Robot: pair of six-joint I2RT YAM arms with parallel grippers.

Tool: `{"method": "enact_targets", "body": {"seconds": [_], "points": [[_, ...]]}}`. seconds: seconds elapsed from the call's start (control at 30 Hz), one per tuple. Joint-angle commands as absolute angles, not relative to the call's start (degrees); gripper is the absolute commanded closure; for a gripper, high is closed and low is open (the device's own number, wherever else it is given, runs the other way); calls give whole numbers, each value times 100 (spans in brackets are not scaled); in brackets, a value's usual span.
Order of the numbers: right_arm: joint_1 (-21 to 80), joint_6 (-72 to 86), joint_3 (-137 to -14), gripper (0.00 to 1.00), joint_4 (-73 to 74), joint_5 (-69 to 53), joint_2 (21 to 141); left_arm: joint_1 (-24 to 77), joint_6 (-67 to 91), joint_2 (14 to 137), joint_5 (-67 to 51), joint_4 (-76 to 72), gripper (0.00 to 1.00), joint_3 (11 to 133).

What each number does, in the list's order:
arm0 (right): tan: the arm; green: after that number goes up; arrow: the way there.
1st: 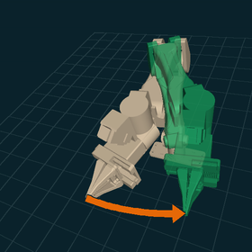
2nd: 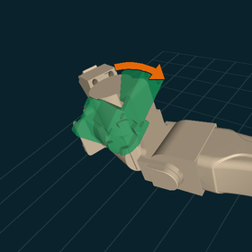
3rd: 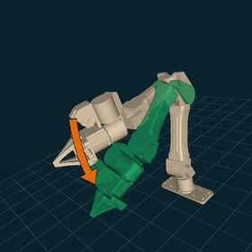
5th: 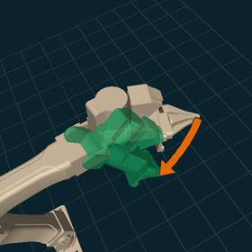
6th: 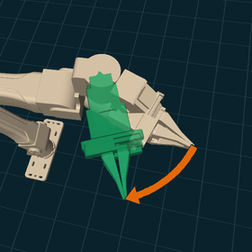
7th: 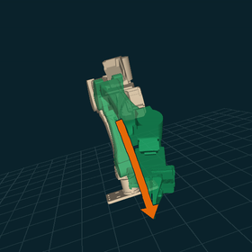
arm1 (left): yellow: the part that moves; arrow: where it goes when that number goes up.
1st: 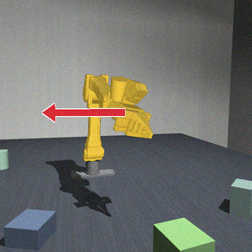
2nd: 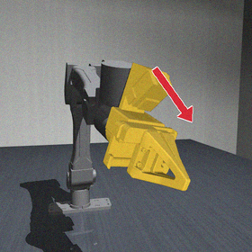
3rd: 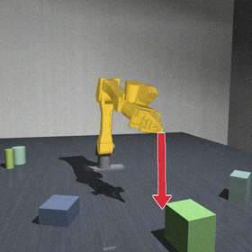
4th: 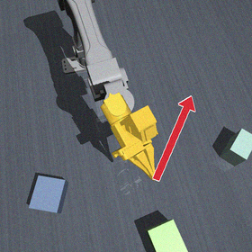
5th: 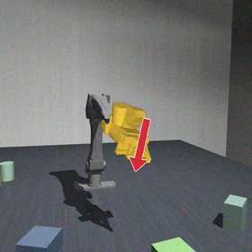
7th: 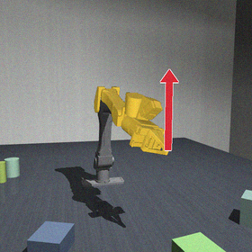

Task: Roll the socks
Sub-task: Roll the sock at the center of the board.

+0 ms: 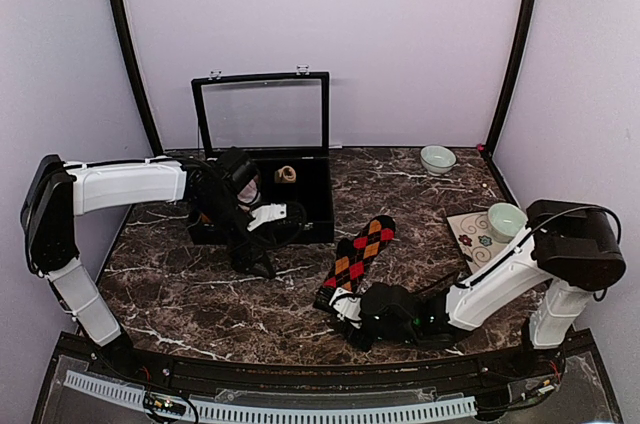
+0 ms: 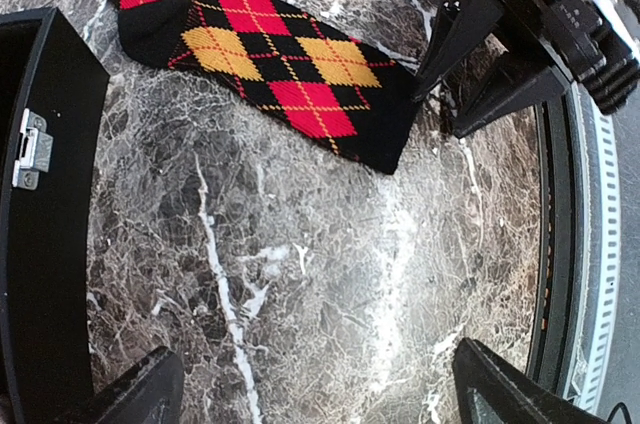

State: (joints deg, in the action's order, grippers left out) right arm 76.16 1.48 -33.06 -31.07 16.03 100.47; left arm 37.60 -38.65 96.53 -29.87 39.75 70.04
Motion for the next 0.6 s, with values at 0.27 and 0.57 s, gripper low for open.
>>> {"method": "enact_targets", "body": {"seconds": [0.27,0.57], "points": [[7479,682,-3162,77,-3293,1346,10381,3725,-4373,9448,-3344,4624,8,7000],[7158,1189,-3183,94,-2990,623,10570,3842,-4647,9442,-3502,4680,10,6824]]}}
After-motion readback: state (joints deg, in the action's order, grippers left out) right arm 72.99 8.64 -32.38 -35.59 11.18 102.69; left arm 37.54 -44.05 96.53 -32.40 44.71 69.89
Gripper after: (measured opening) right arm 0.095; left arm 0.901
